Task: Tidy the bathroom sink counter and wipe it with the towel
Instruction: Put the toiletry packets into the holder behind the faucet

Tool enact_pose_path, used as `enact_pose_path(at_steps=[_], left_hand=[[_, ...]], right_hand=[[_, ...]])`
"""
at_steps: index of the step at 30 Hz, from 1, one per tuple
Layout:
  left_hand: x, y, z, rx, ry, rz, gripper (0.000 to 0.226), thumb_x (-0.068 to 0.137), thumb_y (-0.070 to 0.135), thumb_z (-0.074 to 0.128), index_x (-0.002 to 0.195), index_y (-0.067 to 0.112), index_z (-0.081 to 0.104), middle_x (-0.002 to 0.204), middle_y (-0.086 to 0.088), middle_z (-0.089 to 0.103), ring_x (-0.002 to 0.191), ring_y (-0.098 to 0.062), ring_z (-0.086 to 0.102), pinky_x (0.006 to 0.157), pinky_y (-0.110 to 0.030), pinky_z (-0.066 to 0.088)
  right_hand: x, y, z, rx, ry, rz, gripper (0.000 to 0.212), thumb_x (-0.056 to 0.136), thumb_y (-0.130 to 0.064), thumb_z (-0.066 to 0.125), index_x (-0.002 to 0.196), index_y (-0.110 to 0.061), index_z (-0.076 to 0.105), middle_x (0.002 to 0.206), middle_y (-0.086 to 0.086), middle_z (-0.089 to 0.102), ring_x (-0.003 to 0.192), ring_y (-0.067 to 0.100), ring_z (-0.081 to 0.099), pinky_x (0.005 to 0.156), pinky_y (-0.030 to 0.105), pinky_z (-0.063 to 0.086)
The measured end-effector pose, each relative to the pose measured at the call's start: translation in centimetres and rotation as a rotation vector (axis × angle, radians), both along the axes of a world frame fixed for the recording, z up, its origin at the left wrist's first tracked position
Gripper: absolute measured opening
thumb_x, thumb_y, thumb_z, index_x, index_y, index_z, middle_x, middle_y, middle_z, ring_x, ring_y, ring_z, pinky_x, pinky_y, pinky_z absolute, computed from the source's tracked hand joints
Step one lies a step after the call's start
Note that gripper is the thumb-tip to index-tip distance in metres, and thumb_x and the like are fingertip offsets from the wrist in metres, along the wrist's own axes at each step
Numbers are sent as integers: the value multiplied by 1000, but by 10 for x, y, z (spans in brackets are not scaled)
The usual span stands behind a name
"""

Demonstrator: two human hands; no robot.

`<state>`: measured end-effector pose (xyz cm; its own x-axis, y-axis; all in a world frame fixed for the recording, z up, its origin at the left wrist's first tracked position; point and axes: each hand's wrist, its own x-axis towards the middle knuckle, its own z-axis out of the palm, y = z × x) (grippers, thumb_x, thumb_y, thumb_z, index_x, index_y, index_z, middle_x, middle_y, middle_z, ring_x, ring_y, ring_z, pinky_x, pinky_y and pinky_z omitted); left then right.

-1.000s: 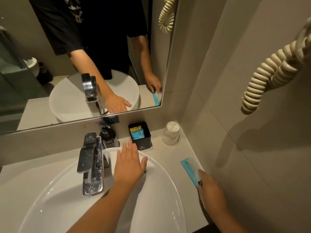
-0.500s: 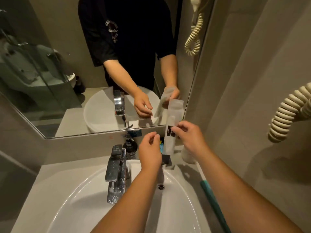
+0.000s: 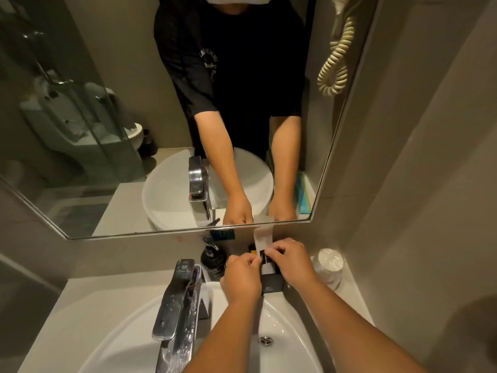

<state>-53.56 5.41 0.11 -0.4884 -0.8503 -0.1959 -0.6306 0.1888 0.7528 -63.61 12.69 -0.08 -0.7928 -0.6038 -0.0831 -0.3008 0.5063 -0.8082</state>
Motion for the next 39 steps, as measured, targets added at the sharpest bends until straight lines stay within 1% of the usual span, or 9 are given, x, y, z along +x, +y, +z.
enact_pose_path(at_steps=[2, 8, 12, 17, 22, 25, 29, 36, 39], left_hand=[[-2, -2, -4, -14, -29, 1, 18, 94, 37, 54, 94, 33, 71, 107, -1, 54, 84, -18, 55, 95, -43, 39], [-5, -3, -8, -58, -37, -42, 19, 95, 33, 51, 101, 30, 69, 106, -3, 56, 93, -22, 56, 93, -45, 43], [5, 7, -9, -128, 55, -14, 31, 97, 34, 47, 125, 25, 55, 114, -6, 56, 104, -24, 56, 91, -42, 47], [55, 34, -19, -432, -90, -213, 42, 96, 36, 40, 134, 20, 42, 131, -4, 53, 123, -22, 44, 105, -42, 36], [85, 32, -35, -589, -384, -544, 64, 98, 48, 24, 150, 12, 15, 160, -10, 15, 147, -28, 4, 118, -48, 7], [83, 32, -37, -625, -409, -559, 67, 97, 50, 20, 150, 9, 12, 160, -12, 12, 147, -29, 3, 117, -47, 8], [83, 31, -41, -647, -409, -555, 66, 97, 49, 20, 150, 8, 14, 160, -13, 14, 147, -30, 6, 118, -47, 11], [83, 30, -37, -617, -407, -561, 66, 98, 51, 21, 150, 11, 13, 160, -11, 12, 147, -29, 4, 118, -46, 8], [84, 29, -34, -575, -387, -563, 64, 98, 48, 24, 150, 12, 14, 160, -10, 12, 147, -29, 3, 118, -47, 9]], right_hand=[[-2, -1, -5, 42, 68, -44, 13, 85, -30, 68, 87, -21, 76, 95, -2, 56, 95, 19, 53, 86, 32, 45], [-2, 0, -10, 31, 56, -96, 21, 86, -31, 67, 102, -19, 74, 102, 0, 50, 99, 22, 56, 87, 27, 43], [6, 14, 1, -64, 21, -148, 38, 88, -32, 65, 123, -16, 62, 118, 0, 51, 107, 17, 52, 90, 25, 42], [43, 108, 12, -70, 177, -294, 22, 93, -32, 55, 107, -21, 67, 108, -3, 62, 93, 14, 57, 75, 25, 43], [90, 210, -25, 424, 222, -362, 26, 94, -27, 51, 107, -11, 65, 107, 12, 62, 92, 31, 59, 76, 37, 49], [102, 233, -49, 848, 324, -92, 30, 96, -28, 44, 121, -15, 55, 114, 7, 58, 99, 21, 55, 82, 31, 47], [100, 232, -51, 919, 369, -77, 34, 96, -27, 46, 129, -19, 45, 111, 5, 59, 98, 20, 57, 76, 29, 48], [84, 225, -47, 776, 171, -219, 25, 87, -27, 61, 102, -9, 54, 102, 13, 65, 91, 32, 64, 73, 36, 50], [75, 220, -34, 530, -33, -300, 24, 84, -30, 66, 74, -10, 56, 72, 8, 66, 68, 30, 66, 62, 37, 50]])
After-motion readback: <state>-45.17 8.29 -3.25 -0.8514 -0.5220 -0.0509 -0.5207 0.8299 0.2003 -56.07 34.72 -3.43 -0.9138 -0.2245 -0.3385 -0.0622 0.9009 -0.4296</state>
